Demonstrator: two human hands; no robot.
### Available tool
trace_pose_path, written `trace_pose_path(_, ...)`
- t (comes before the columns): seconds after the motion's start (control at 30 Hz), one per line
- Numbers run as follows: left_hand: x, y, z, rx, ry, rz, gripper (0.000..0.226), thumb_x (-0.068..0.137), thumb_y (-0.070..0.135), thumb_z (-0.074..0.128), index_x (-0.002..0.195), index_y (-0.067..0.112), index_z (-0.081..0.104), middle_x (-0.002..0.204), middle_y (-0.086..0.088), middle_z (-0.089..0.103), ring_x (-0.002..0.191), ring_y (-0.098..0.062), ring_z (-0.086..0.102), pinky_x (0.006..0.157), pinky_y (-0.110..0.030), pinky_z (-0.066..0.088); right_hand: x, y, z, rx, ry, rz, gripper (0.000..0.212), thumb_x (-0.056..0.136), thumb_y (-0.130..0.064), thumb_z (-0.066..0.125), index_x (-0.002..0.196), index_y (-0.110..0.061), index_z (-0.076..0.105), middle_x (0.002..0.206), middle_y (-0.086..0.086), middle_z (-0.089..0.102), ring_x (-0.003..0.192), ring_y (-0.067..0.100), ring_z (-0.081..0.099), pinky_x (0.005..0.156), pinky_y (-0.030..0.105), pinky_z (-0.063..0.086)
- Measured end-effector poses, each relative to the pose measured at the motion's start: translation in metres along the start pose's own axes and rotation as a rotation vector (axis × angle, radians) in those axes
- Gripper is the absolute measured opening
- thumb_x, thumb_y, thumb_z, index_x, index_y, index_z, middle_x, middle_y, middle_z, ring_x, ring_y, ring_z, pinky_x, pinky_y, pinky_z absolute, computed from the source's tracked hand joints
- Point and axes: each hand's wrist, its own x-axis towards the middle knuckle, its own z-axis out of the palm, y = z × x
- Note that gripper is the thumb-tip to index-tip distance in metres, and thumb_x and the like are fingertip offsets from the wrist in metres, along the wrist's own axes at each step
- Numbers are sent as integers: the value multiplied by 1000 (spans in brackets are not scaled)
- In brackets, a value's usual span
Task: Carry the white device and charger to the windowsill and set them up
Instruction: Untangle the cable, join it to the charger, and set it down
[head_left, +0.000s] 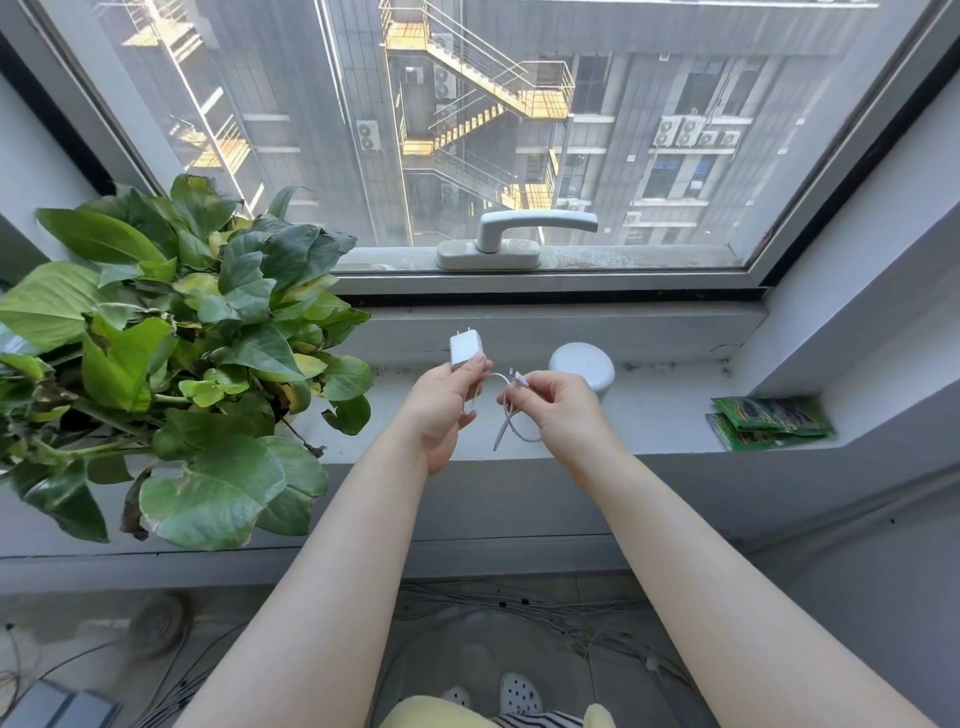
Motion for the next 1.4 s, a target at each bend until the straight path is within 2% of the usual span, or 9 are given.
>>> trace_pose_path(0.13, 2, -1, -7, -4, -40, -37, 16, 96, 23, 52, 89, 16, 64, 83, 2, 54, 75, -9, 47, 69, -23, 35, 1, 3, -3, -93, -21, -7, 21, 90, -27, 62, 77, -15, 73, 72, 4, 53, 71, 16, 44, 65, 31, 33)
trace_pose_path(0.23, 3, -5, -8, -68, -81, -41, 17, 97, 23, 49, 90, 13, 61, 86, -1, 57, 81, -14, 53, 75, -28, 41, 4, 2, -3, -37, -62, 2, 17, 89, -22, 63, 80, -11, 72, 73, 2, 58, 68, 13, 46, 62, 26, 35)
trace_pose_path(0.37, 1, -12, 0, -22, -135, -47, 27, 100, 25, 43, 117, 7, 53, 87, -3, 64, 73, -17, 59, 75, -30, 47, 5, 5, 1, 127, -45, 26, 15, 88, -12, 65, 83, 2, 69, 67, 6, 65, 55, 6, 58, 55, 18, 46)
trace_pose_path(0.47, 2, -14, 0, 10, -154, -26, 35, 100, 23, 41, 128, 3, 47, 94, -7, 63, 75, -16, 57, 76, -28, 45, 7, 7, 1, 145, 8, 33, 16, 86, -13, 67, 73, -3, 67, 63, 7, 63, 55, 12, 57, 54, 19, 49)
trace_pose_path(0.73, 4, -9, -5, 133, -175, -39, 20, 97, 29, 48, 107, 17, 60, 80, 3, 59, 74, -9, 56, 68, -22, 40, 15, 9, 1, -5, 83, 54, 26, 84, -20, 69, 77, 4, 64, 58, 3, 59, 45, 12, 52, 57, 30, 51)
trace_pose_path(0.9, 4, -10, -6, 125, -211, -20, 16, 97, 27, 49, 97, 20, 64, 83, 3, 63, 74, -7, 55, 70, -22, 37, 14, 6, -1, -55, 77, 57, 25, 83, -22, 70, 69, -5, 60, 58, 2, 59, 39, 8, 51, 51, 21, 46)
trace_pose_path(1.03, 1, -11, -2, 116, -224, 6, 18, 98, 22, 46, 91, 16, 61, 66, 7, 63, 58, -2, 51, 59, -20, 31, 12, 4, 3, 32, 46, 107, 26, 82, -25, 71, 74, -1, 65, 63, 3, 62, 54, 14, 55, 58, 28, 47)
trace_pose_path(1.17, 1, -14, -2, 122, -198, 21, 15, 97, 21, 48, 88, 16, 59, 68, 5, 62, 62, -6, 48, 60, -22, 31, 10, -1, 3, 126, -15, 173, 18, 83, -21, 70, 74, -8, 63, 64, 0, 59, 57, 8, 50, 48, 11, 41)
trace_pose_path(1.4, 8, -13, -8, 88, -61, 88, 12, 97, 13, 49, 89, 14, 57, 70, -1, 49, 61, -11, 43, 63, -21, 38, 2, -1, 1, 36, -197, 218, 15, 91, -18, 58, 77, -15, 54, 78, 0, 68, 68, 6, 59, 55, 17, 42)
